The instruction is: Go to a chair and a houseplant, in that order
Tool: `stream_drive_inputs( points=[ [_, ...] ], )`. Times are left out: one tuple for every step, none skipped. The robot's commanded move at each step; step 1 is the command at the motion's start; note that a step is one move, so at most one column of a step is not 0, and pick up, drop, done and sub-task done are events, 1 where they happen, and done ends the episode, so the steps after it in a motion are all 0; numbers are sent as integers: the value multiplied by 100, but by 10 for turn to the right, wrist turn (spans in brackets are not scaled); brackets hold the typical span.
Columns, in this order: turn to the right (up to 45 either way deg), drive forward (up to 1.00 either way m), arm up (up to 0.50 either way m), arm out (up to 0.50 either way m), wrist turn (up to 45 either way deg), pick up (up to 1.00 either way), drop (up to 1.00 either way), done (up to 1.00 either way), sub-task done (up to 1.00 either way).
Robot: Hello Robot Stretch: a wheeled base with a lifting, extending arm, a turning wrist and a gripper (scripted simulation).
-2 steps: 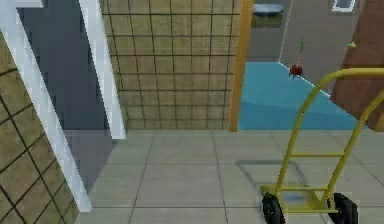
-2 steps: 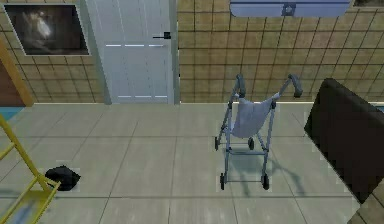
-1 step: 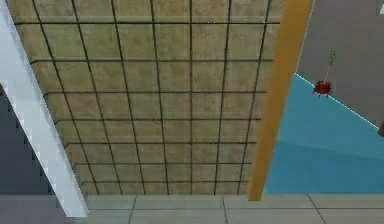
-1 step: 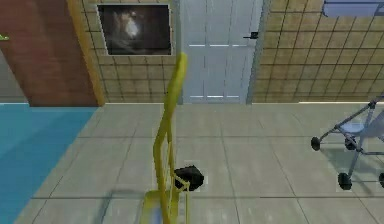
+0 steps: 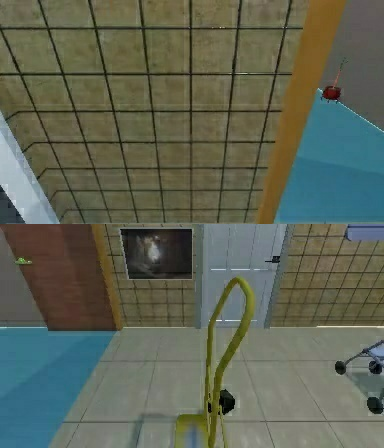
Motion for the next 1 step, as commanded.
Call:
stream_drive_inputs(
  points=[
    [450,0,0,0,0,0,0,0,0]
  ],
)
